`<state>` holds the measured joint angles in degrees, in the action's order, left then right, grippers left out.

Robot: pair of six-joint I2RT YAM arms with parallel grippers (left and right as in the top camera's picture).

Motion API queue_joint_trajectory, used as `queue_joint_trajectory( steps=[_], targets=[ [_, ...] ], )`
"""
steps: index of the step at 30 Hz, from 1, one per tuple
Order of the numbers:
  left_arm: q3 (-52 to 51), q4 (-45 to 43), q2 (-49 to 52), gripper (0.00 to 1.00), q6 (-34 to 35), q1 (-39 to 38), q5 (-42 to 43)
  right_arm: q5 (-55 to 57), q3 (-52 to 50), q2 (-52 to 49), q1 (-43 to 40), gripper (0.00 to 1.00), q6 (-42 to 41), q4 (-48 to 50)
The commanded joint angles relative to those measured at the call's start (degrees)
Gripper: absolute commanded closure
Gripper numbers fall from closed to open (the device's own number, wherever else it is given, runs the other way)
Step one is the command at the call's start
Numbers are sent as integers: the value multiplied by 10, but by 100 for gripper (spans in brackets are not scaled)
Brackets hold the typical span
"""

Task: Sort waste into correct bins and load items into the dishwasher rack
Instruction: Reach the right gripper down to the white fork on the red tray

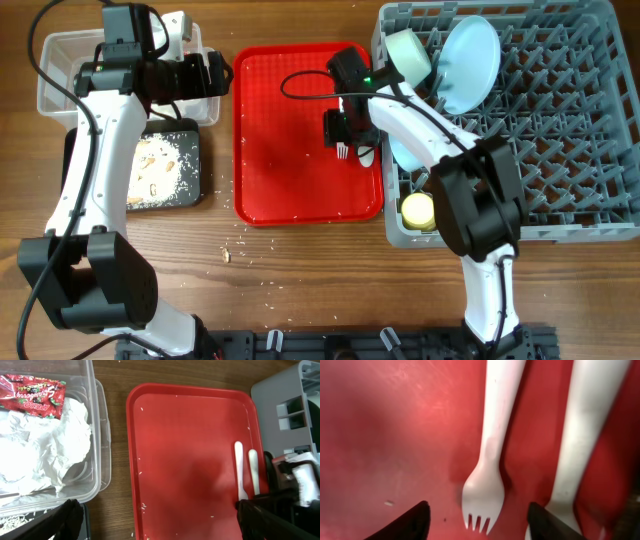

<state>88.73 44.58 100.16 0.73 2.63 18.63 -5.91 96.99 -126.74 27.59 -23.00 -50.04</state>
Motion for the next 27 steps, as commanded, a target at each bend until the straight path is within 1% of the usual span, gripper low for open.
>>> queue_joint_trajectory(
  steps=[1,5,9,11,18,23,27],
  targets=[
    [8,-1,-6,0,-3,-2,-3,8,-2,-32,1,41,6,3],
    [8,-1,-6,0,-3,-2,-3,14,-2,-39,1,55,19,14],
    [8,-1,-6,0,-3,-2,-3,14,-2,-41,1,73,21,15],
    [8,-1,-6,0,-3,-2,-3,14,-2,-41,1,77,21,14],
    [8,-1,-6,0,-3,-2,-3,14,-1,-39,1,82,33,7],
    [8,-1,-6,0,-3,-2,-3,19,14,-6,-2,82,60,-18],
    [8,-1,-6,0,-3,-2,-3,21,31,49,-2,82,97,-35]
  ],
)
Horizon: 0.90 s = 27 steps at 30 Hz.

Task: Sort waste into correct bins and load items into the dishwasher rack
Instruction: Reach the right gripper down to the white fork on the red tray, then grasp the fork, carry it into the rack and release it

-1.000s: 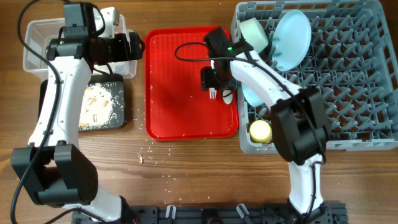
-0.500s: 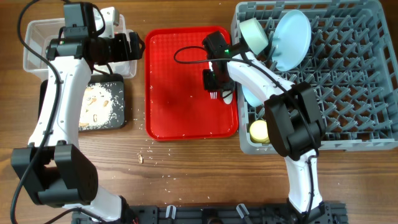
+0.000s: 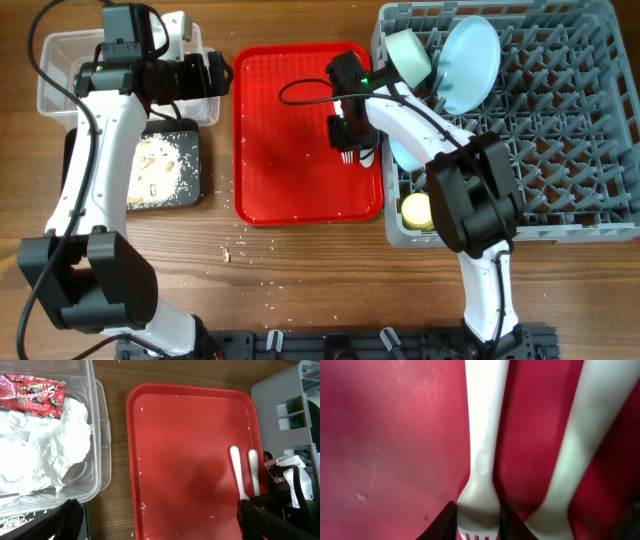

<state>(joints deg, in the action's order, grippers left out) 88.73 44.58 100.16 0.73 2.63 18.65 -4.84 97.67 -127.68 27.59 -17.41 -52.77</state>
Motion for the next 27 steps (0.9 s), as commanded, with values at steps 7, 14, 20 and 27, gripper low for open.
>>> queue_joint_trajectory(
  steps=[7,14,20,27],
  targets=[
    [8,-1,-6,0,-3,-2,-3,17,25,204,-2,82,70,-59],
    [8,-1,-6,0,-3,-2,-3,115,25,323,-25,80,-1,-176],
    [8,-1,-6,0,-3,-2,-3,139,-5,334,-98,78,-68,-306],
    [8,-1,-6,0,-3,-2,-3,140,-150,334,-153,78,-94,-303]
  ],
)
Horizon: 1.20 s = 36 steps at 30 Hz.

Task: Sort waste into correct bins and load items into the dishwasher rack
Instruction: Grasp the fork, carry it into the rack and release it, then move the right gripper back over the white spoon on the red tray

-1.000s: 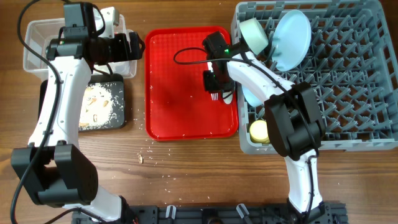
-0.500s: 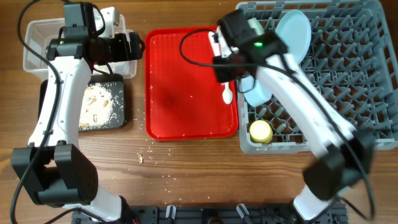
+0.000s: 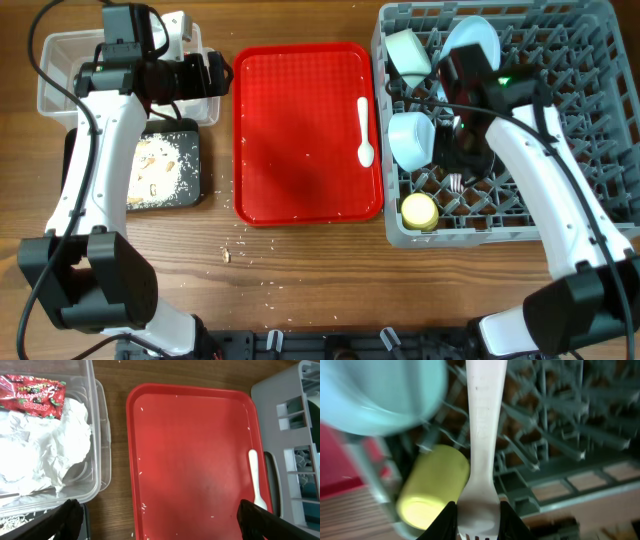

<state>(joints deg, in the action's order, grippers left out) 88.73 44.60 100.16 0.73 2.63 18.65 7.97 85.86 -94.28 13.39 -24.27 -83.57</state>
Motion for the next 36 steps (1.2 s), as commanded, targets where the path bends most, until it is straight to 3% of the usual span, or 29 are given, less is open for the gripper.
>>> queue_joint_trajectory(
  steps=[1,3,6,8,15,22,27,36],
  targets=[
    [8,-2,-6,0,-3,-2,-3,12,-54,0,-19,77,-29,12],
    [8,-2,-6,0,-3,-2,-3,12,-64,0,-26,74,-31,16],
    [8,-2,-6,0,-3,-2,-3,12,-64,1,-33,48,-33,24],
    [8,-2,-6,0,-3,-2,-3,10,-64,1,-37,41,-31,40],
    [8,-2,-6,0,-3,-2,-3,-84,9,1,-24,41,51,119],
    [8,-2,-6,0,-3,-2,-3,-104,65,-12,104,41,78,292],
    [8,-2,-6,0,-3,-2,-3,-76,66,-125,162,42,106,346],
    [8,-2,-6,0,-3,-2,-3,-8,77,-279,166,42,119,358]
  ],
)
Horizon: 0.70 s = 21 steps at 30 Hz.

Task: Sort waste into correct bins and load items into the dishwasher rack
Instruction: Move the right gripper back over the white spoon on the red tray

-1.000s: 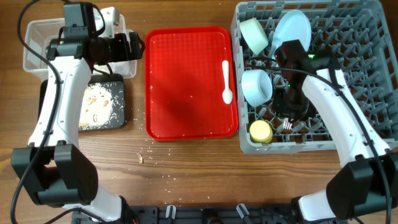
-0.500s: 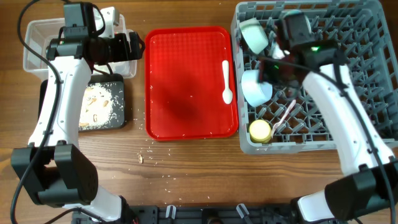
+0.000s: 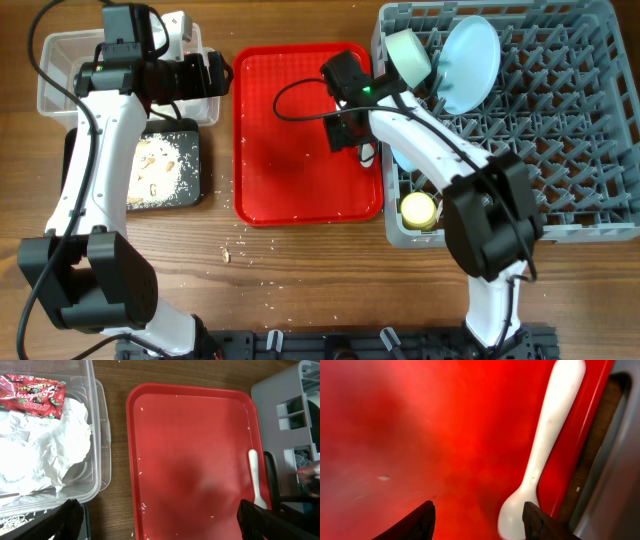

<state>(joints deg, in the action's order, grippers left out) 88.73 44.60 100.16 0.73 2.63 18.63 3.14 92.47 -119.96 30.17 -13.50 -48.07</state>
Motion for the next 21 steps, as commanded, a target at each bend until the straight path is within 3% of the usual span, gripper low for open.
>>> queue_joint_trajectory(
  steps=[1,15,21],
  targets=[
    [8,-2,-6,0,-3,-2,-3,46,11,-28,-2,42,11,3],
    [8,-2,-6,0,-3,-2,-3,58,9,-83,-6,43,-11,-39],
    [8,-2,-6,0,-3,-2,-3,-12,9,-83,-4,67,14,-67]
  ],
)
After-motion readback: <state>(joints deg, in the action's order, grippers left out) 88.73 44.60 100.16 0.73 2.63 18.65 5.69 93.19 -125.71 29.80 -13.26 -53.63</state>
